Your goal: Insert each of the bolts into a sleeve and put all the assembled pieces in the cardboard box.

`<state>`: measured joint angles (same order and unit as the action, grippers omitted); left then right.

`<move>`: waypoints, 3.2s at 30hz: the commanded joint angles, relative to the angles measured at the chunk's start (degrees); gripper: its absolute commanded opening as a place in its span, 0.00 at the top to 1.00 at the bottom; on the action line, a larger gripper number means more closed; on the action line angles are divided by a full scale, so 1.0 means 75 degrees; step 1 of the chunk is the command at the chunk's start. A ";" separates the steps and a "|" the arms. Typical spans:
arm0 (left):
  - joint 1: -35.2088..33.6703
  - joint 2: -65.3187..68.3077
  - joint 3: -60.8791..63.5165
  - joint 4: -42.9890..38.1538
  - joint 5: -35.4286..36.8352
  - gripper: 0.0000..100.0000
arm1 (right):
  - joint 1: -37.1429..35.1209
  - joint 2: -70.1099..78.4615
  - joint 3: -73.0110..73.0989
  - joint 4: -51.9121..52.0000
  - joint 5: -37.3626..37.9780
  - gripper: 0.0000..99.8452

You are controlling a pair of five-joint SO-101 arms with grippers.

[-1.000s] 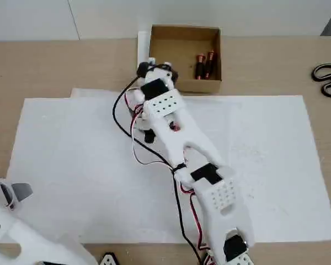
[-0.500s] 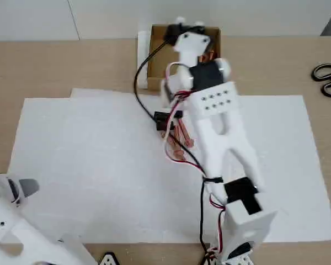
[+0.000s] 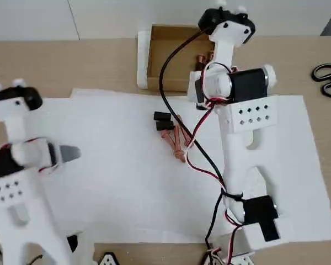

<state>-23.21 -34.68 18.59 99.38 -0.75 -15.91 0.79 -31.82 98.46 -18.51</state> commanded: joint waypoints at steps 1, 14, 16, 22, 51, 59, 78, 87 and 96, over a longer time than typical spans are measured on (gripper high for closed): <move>0.0762 0.1242 -0.1096 0.0047 0.0434 0.69 | 0.0111 -0.0791 0.0258 0.0064 0.0961 1.00; 0.3962 0.4689 -0.2678 -0.0105 0.2344 0.69 | 0.1377 -0.1905 0.1242 0.0064 0.3188 1.00; 0.4208 0.4993 -0.2702 -0.0152 0.2356 0.69 | 0.1752 -0.1905 0.1254 0.0064 0.3200 1.00; 0.4876 0.5908 -0.2749 -0.1278 0.4442 0.69 | 0.2127 -0.1905 0.1266 0.0111 0.3739 1.00; 0.6013 0.7326 -0.2854 -0.2895 0.7736 0.69 | 0.2104 -0.1834 0.1278 0.0076 0.3716 1.00; 0.5978 0.7396 -0.2842 -0.2907 0.7748 0.69 | 0.2104 -0.1834 0.1278 0.0076 0.3716 1.00; 0.5462 0.7349 -0.2878 -0.2708 0.8076 0.69 | 0.2104 -0.1834 0.1547 0.0041 0.3704 1.00; 0.5497 0.7396 -0.2842 -0.2731 0.8076 0.69 | 0.2104 -0.1834 0.1547 0.0041 0.3692 1.00; 0.5497 0.7408 -0.2819 -0.2696 0.8088 0.69 | 0.2092 -0.1834 0.1547 0.0029 0.3692 1.00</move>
<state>18.11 21.32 -0.57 78.64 59.56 -0.35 -10.90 -19.96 98.73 9.19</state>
